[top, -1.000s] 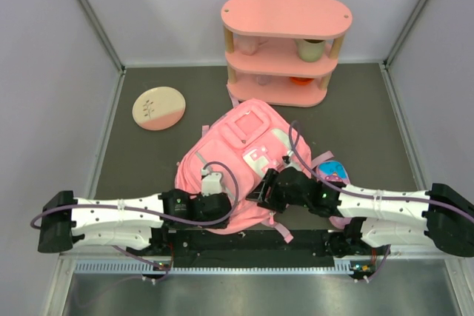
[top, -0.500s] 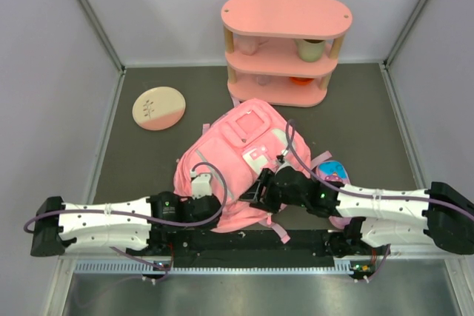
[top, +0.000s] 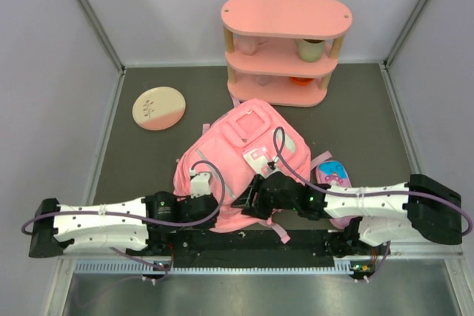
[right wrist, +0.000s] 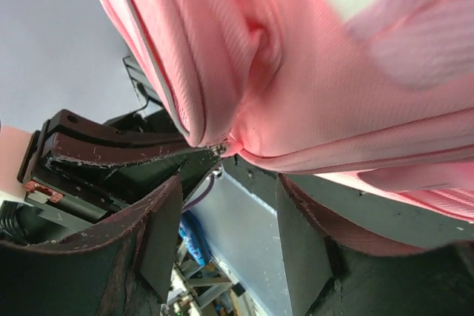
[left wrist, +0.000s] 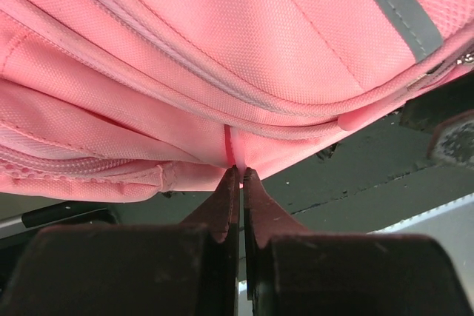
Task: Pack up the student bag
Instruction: Unzip the student bag at the center of the board.
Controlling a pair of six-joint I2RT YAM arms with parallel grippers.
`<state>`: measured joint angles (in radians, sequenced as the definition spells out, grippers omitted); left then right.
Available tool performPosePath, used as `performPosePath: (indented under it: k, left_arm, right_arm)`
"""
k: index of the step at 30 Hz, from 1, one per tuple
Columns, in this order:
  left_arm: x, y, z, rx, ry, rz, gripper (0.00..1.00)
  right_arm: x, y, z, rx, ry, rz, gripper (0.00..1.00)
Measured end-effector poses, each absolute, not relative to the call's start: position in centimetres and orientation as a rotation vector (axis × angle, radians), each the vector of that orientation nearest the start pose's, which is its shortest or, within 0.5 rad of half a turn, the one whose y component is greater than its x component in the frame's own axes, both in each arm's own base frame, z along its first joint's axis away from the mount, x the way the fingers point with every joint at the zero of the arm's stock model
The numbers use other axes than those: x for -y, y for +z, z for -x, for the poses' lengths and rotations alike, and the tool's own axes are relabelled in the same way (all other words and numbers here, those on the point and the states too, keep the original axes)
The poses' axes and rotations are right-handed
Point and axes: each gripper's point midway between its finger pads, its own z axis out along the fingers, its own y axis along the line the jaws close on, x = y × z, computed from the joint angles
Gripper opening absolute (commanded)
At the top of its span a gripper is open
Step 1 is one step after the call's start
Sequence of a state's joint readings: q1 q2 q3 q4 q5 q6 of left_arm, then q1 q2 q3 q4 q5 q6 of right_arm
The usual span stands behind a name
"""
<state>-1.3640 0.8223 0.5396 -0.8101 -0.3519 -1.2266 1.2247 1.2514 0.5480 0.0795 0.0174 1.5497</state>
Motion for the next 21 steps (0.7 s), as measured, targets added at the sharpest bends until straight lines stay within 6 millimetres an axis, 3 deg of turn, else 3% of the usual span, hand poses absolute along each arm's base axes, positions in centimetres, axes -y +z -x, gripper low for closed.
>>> performPosePath:
  k: [5, 13, 19, 21]
  left_arm:
    - [18.8, 7.7, -6.5, -2.603, -0.534, -0.113, 0.0]
    - [19.0, 8.2, -6.7, -2.57, -0.538, -0.214, 0.0]
    - [20.5, 9.4, -7.0, -2.525, -0.613, -0.241, 0.0]
    - [21.1, 10.0, -7.1, -2.507, -0.648, -0.244, 0.0]
  right_arm:
    - [-36.3, 10.9, -8.7, -2.578, 1.354, -0.455, 0.54]
    - [-36.6, 9.0, -9.8, -2.561, 1.266, -0.523, 0.51]
    - [-36.0, 8.7, -11.3, -2.465, 1.24, -0.616, 0.27]
    - [-35.3, 8.4, -12.1, -2.417, 1.232, -0.669, 0.14]
